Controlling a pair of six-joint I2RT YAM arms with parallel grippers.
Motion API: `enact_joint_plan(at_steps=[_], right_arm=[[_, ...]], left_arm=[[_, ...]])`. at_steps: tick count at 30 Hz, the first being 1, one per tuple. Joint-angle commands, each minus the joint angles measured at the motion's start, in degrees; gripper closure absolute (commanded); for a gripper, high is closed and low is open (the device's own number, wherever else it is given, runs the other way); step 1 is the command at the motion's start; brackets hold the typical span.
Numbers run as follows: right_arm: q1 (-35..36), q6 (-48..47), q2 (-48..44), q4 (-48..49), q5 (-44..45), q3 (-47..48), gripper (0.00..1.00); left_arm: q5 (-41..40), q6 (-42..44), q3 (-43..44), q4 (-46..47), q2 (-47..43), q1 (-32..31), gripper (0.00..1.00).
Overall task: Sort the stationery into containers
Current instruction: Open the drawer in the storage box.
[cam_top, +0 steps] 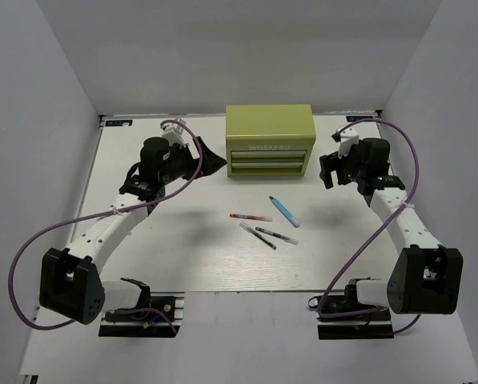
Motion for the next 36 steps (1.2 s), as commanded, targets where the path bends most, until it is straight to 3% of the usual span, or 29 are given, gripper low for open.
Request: enact_joint_plan(at_steps=[1,5,6,8,9,11,12,13,14,16,18,20,23,29,36], right_arm=[[-0.11,-3.56,-2.07,0.86,-2.14,1.5,0.1],[0.06,-14.21,-4.89,-0.98,-7.76,0.1,0.1],[0.06,-15.43,-4.89,-3.16,-10.64,0.88,0.15],[-0.02,-16.67,-4.81,-5.28,-16.01,3.33,0.34],[0.24,-17.2,-4.63,-6.69,-17.25,3.78,0.61],[0.42,-18.87,-4.63,-7.23,-21.65,5.36,0.72],[0.5,-19.22,-4.89,-7.14,-22.53,5.54,0.72],[0.59,-20.88,-4.81,-7.14,-24.71,6.5,0.62],[0.59,-21.51,-4.89,-7.14,-25.34,6.51,0.49],[0.94,-23.18,-4.72,-7.49,-26.92,7.73,0.23],[1.21,-25.72,-4.19,-8.11,-27.89,9.05,0.16],[1.91,-26.87,-3.32,-7.32,-29.03,9.67,0.16],[3.84,-27.84,-0.78,-5.22,-28.69,12.3,0.16],[7.17,-25.82,8.35,-5.9,-26.15,24.42,0.16],[10.34,-29.85,19.44,-10.74,-20.44,33.66,0.16]], left_arm=[[-4.7,-1.82,2.5,2.95,0.98,-2.82,0.0],[-8.83,-2.88,2.5,3.49,2.13,-5.64,0.0],[-9.54,-3.57,2.5,4.01,2.74,-5.65,0.0],[-10.86,-4.98,2.5,4.62,3.53,-7.22,0.0],[-11.65,-5.6,2.5,4.63,4.49,-7.23,0.03],[-12.18,-7.27,3.02,6.2,6.34,-8.72,0.12],[-12.18,-7.88,3.02,6.21,7.13,-8.73,0.2],[-12.18,-9.02,3.02,7.17,8.7,-10.03,0.42],[-12.18,-9.73,3.02,8.05,9.5,-10.04,0.53],[-12.18,-10.26,3.63,9.46,11.26,-10.83,0.62],[-12.79,-11.67,4.16,10.86,14.33,-12.67,0.58],[-13.85,-13.85,4.96,12.0,16.45,-13.55,0.44],[-16.3,-17.71,2.86,19.89,18.74,-15.13,0.32],[-27.89,-23.61,-5.5,41.16,21.46,-18.03,0.28],[-35.11,-28.09,-3.84,49.44,28.84,-20.32,0.28]])
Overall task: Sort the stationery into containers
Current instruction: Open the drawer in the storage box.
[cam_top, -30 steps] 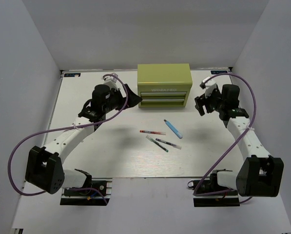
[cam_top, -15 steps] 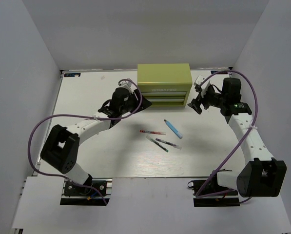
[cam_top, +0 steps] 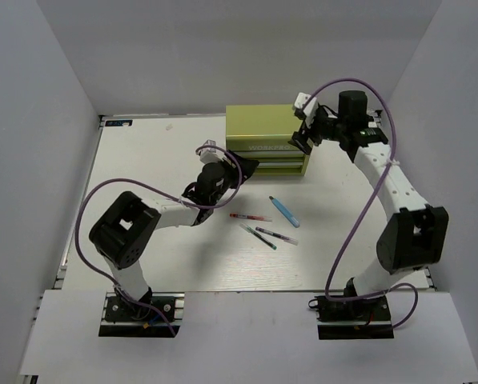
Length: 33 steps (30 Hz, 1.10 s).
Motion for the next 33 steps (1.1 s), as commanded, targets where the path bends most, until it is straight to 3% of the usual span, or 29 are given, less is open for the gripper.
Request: enact_joint_plan(at_steps=[1,8,17,33], right_arm=[[1.19,-3.21,4.02,-4.31,2.72,4.53,0.17],[2.07,-6.47,7.28,-5.99,2.98,7.35,0.19],[2.42,-5.86,10.97,-8.1,4.74,10.16,0.32],[2.25,-7.96,13.17,-13.64,3.95,13.77,0.38]], left_arm=[[-6.31,-3.36,1.3,8.71,2.85,-0.92,0.29],[-10.27,-8.19,3.76,12.32,7.43,-1.53,0.29],[-12.65,-13.37,6.83,16.54,13.32,-2.06,0.3],[-16.34,-17.34,12.29,21.02,21.93,-3.64,0.35]])
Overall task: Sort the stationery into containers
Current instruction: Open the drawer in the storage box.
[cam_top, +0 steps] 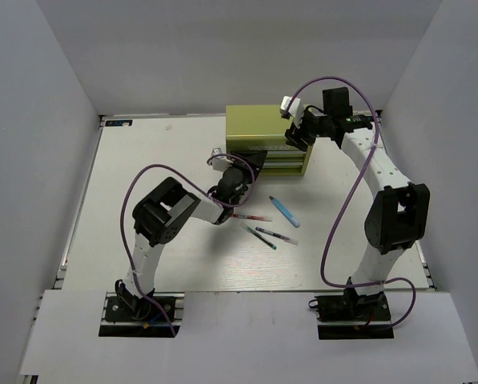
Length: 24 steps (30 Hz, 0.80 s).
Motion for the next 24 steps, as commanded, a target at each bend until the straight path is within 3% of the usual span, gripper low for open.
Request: enact_joint_plan(at_steps=[1,18,24], right_arm=[[0.12,-0.95,0.64,-2.86,-0.95,2.47,0.38],[0.04,-2.44,1.26,-5.85,0.11,3.52,0.38],[-0.14,-5.17,2.84,-9.54,0.28,6.33,0.38]], left_arm=[[-2.56,-1.21,1.62,2.81,0.32,-0.3,0.35],[-7.67,-3.4,2.77,10.29,4.45,-0.3,0.39],[-12.59,-3.4,3.82,18.54,8.76,-0.83,0.46]])
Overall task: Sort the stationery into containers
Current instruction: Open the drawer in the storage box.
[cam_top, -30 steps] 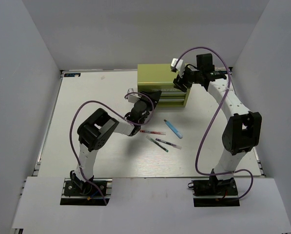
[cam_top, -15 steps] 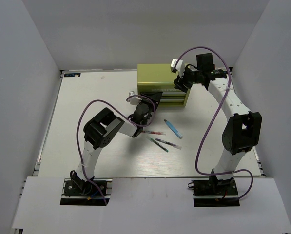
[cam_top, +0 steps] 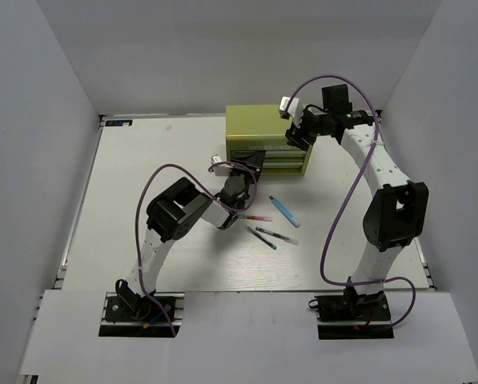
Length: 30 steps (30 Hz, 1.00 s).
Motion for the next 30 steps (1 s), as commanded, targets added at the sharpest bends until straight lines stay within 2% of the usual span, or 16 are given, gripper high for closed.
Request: enact_joint_plan(at_steps=[1,8,14,21,24,25,30], right_arm=[[-0.05,-2.02,2.53,-5.48,0.07,3.32,0.38],[-0.14,-3.25,3.59,-9.35,-0.29,5.43,0.38],[-0.14,-4.48,3.77,-10.76,-0.29,5.34,0.38],[-0.31,-4.92,4.03,-10.76,-0.38,5.17,0.39],[-0.23,-4.84,4.3,-10.85,-0.11,5.25,0.39],[-0.31,-4.92,4.47,-10.42,0.41,5.17,0.39],[-0.32,-3.52,5.7,-8.66,1.82,5.6,0.39]], left_arm=[[-6.68,-0.32,2.79,5.57,1.37,0.01,0.46],[-9.33,-0.32,4.55,9.07,4.0,-0.53,0.48],[-11.09,-0.32,5.79,10.93,5.33,-1.58,0.56],[-10.56,-0.85,4.64,14.53,6.38,-1.58,0.77],[-9.86,-0.85,3.33,16.46,6.91,-1.58,0.91],[-9.86,-0.85,3.32,16.99,6.91,-1.58,1.0],[-9.86,-0.32,0.17,18.32,5.6,-1.58,1.0]])
